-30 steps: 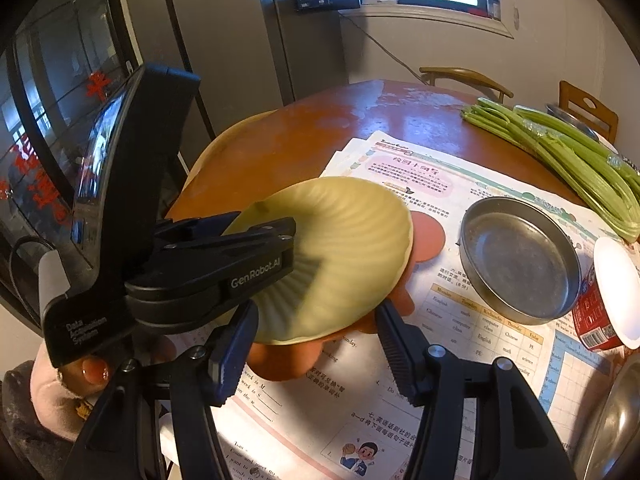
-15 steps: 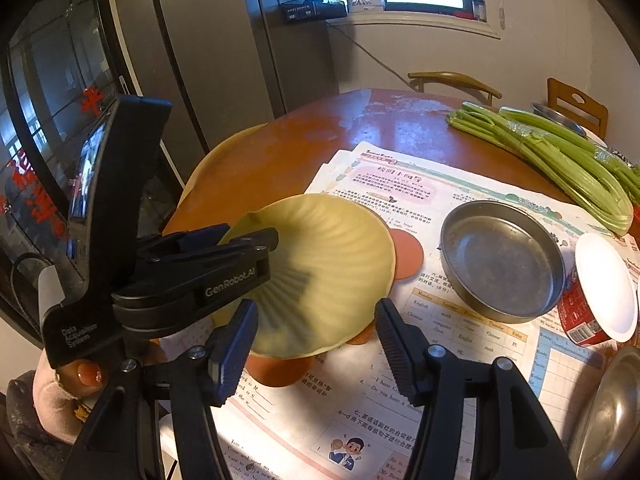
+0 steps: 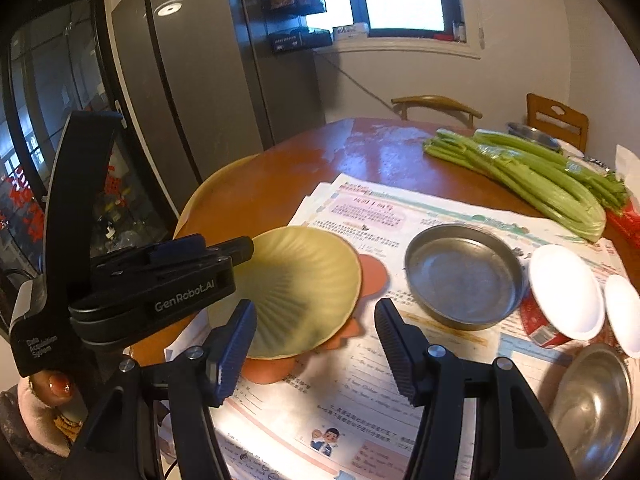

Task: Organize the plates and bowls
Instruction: 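Lower the yellow plate onto the terracotta plate and open the left tool, then move the left tool to the shallow metal pan and grasp its rim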

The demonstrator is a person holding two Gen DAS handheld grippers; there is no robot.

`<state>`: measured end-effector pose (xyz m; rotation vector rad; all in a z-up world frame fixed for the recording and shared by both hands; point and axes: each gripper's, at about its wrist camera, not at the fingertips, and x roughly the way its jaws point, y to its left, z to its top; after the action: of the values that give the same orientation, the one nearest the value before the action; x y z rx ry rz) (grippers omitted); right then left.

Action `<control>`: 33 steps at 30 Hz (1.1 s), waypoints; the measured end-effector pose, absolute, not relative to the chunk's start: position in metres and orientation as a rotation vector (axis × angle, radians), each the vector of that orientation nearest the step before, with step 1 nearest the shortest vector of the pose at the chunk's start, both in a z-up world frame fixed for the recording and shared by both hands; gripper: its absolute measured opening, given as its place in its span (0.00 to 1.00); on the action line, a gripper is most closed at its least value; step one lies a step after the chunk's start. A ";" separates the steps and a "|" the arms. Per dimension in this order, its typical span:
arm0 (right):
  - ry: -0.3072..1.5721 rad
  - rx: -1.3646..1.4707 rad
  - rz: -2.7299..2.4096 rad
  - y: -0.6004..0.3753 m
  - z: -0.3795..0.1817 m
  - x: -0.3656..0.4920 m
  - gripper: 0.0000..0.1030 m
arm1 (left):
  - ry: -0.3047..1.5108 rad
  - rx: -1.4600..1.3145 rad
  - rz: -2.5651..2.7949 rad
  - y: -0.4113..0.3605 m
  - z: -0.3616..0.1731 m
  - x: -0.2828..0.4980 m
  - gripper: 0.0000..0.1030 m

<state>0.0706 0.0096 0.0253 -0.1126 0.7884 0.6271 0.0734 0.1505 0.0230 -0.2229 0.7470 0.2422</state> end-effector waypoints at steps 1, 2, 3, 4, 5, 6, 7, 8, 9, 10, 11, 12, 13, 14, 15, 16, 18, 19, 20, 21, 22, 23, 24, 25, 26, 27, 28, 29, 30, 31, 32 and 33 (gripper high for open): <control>0.780 -0.112 0.619 0.006 0.028 0.069 0.59 | 0.743 -0.218 0.240 0.148 0.026 0.073 0.53; 0.774 -0.110 0.615 0.003 0.030 0.067 0.59 | 0.738 -0.213 0.235 0.144 0.029 0.072 0.54; 0.764 -0.110 0.606 0.000 0.032 0.066 0.59 | 0.734 -0.207 0.229 0.139 0.031 0.071 0.54; 0.755 -0.115 0.594 -0.002 0.033 0.065 0.59 | 0.732 -0.203 0.227 0.137 0.033 0.071 0.54; 0.747 -0.119 0.583 -0.004 0.035 0.064 0.59 | 0.728 -0.195 0.222 0.132 0.036 0.071 0.54; 0.744 -0.115 0.575 -0.007 0.037 0.064 0.59 | 0.727 -0.190 0.219 0.129 0.037 0.071 0.54; 0.744 -0.108 0.572 -0.010 0.037 0.064 0.59 | 0.726 -0.183 0.214 0.124 0.039 0.071 0.54; 0.744 -0.101 0.570 -0.014 0.038 0.064 0.59 | 0.725 -0.178 0.209 0.121 0.040 0.072 0.54; 0.741 -0.094 0.564 -0.019 0.040 0.064 0.59 | 0.725 -0.171 0.205 0.117 0.041 0.073 0.54; 0.740 -0.091 0.560 -0.022 0.041 0.064 0.59 | 0.726 -0.164 0.202 0.114 0.042 0.073 0.54; 0.738 -0.085 0.555 -0.026 0.041 0.064 0.59 | 0.727 -0.157 0.199 0.110 0.043 0.074 0.54; 0.736 -0.078 0.551 -0.031 0.043 0.064 0.59 | 0.729 -0.151 0.196 0.107 0.044 0.075 0.54; 0.735 -0.072 0.548 -0.035 0.044 0.065 0.59 | 0.730 -0.146 0.193 0.104 0.044 0.076 0.54; 0.732 -0.065 0.542 -0.040 0.045 0.065 0.59 | 0.732 -0.141 0.188 0.101 0.045 0.078 0.54; 0.731 -0.059 0.539 -0.043 0.046 0.066 0.59 | 0.736 -0.135 0.182 0.097 0.046 0.079 0.54; 0.731 -0.052 0.536 -0.046 0.046 0.067 0.59 | 0.737 -0.131 0.176 0.094 0.046 0.081 0.54; 0.731 -0.035 0.527 -0.053 0.046 0.070 0.59 | 0.737 -0.120 0.164 0.089 0.047 0.083 0.54; 0.734 -0.025 0.521 -0.057 0.046 0.072 0.59 | 0.741 -0.111 0.164 0.086 0.047 0.085 0.54; 0.735 -0.017 0.517 -0.060 0.047 0.073 0.59 | 0.743 -0.103 0.166 0.083 0.047 0.087 0.54; 0.734 -0.007 0.511 -0.064 0.047 0.075 0.59 | 0.744 -0.094 0.164 0.080 0.047 0.089 0.54; 0.735 0.001 0.506 -0.068 0.046 0.076 0.59 | 0.746 -0.089 0.161 0.077 0.047 0.091 0.54; 0.736 0.009 0.500 -0.072 0.046 0.078 0.59 | 0.750 -0.086 0.157 0.075 0.047 0.093 0.54; 0.738 0.017 0.496 -0.075 0.046 0.080 0.59 | 0.755 -0.083 0.153 0.072 0.046 0.096 0.54; 0.742 0.026 0.491 -0.078 0.045 0.082 0.59 | 0.757 -0.079 0.150 0.070 0.046 0.098 0.54; 0.745 0.033 0.488 -0.081 0.044 0.084 0.59 | 0.758 -0.072 0.146 0.067 0.045 0.100 0.54; 0.750 0.040 0.483 -0.083 0.043 0.086 0.59 | 0.761 -0.065 0.142 0.065 0.045 0.103 0.54; 0.755 0.046 0.478 -0.086 0.041 0.088 0.59 | 0.763 -0.060 0.138 0.062 0.045 0.106 0.54; 0.760 0.052 0.474 -0.087 0.039 0.088 0.59 | 0.766 -0.053 0.133 0.059 0.044 0.109 0.54; 0.768 0.060 0.469 -0.089 0.038 0.090 0.59 | 0.769 -0.048 0.130 0.058 0.044 0.112 0.54; 0.781 0.071 0.460 -0.091 0.035 0.094 0.59 | 0.772 -0.041 0.127 0.056 0.043 0.115 0.54; 0.788 0.080 0.456 -0.094 0.033 0.096 0.59 | 0.776 -0.033 0.124 0.054 0.043 0.119 0.54; 0.796 0.091 0.453 -0.096 0.030 0.099 0.59 | 0.778 -0.027 0.121 0.053 0.042 0.122 0.54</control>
<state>0.0989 -0.0956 0.0301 0.0911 0.7961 0.4527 0.1222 0.0525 0.0419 -0.0272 0.7782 0.1210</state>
